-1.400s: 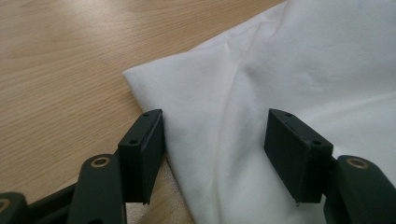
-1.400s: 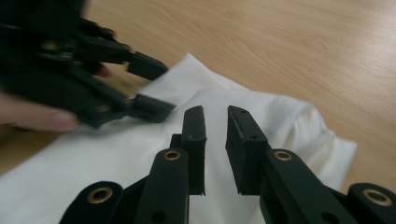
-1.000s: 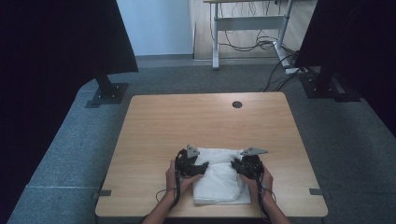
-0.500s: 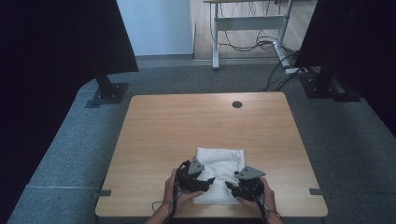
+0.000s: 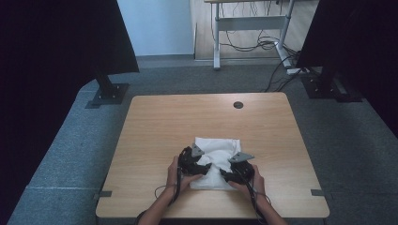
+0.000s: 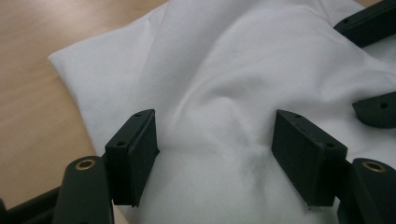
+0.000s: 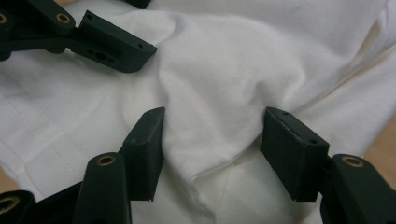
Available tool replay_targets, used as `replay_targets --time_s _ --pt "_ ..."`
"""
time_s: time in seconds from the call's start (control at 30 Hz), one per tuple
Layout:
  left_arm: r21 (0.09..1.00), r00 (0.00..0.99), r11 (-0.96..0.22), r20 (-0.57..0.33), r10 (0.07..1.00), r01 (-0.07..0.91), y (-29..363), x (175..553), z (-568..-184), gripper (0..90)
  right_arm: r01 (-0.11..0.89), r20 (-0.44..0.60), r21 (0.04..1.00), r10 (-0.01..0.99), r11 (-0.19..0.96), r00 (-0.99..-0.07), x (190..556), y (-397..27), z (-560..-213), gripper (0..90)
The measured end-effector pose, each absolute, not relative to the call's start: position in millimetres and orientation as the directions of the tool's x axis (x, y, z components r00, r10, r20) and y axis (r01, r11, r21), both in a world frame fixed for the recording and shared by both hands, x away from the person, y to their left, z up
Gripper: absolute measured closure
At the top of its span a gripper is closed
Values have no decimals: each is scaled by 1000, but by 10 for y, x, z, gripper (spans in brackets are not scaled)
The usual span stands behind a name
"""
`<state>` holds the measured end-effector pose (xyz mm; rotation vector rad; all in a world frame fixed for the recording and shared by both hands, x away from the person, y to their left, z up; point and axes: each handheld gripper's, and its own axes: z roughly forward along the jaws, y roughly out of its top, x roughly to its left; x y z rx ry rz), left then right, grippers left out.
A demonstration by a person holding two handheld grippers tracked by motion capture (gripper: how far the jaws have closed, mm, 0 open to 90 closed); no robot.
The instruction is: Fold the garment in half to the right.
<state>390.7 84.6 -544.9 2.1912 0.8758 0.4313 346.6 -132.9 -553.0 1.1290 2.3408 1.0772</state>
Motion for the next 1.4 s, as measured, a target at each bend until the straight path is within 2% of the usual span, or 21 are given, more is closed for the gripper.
replay_targets --time_s 0.23,0.5,0.77,1.03,1.2,1.4 --pt "724 674 -480 28 738 495 834 4259 -5438 283 541 32 753 801 374 -598 3823 -1220 -5531 400" --pt "734 656 -458 23 754 501 820 4187 -5379 254 538 44 764 803 356 -594 3832 -1245 -5537 379" --pt "781 691 -449 31 722 433 1060 3684 -5130 233 469 62 833 792 293 -607 3414 -1464 -5378 359" --pt "761 692 -445 -8 721 472 1368 3214 -5307 228 471 64 831 788 298 -612 2914 -1823 -5406 330" --pt "744 671 -446 -3 742 497 1518 3081 -5392 227 504 76 811 800 297 -595 2768 -1974 -5490 320" --pt "756 665 -445 17 747 480 1569 3038 -5352 228 503 80 817 807 284 -586 2750 -1999 -5461 313"
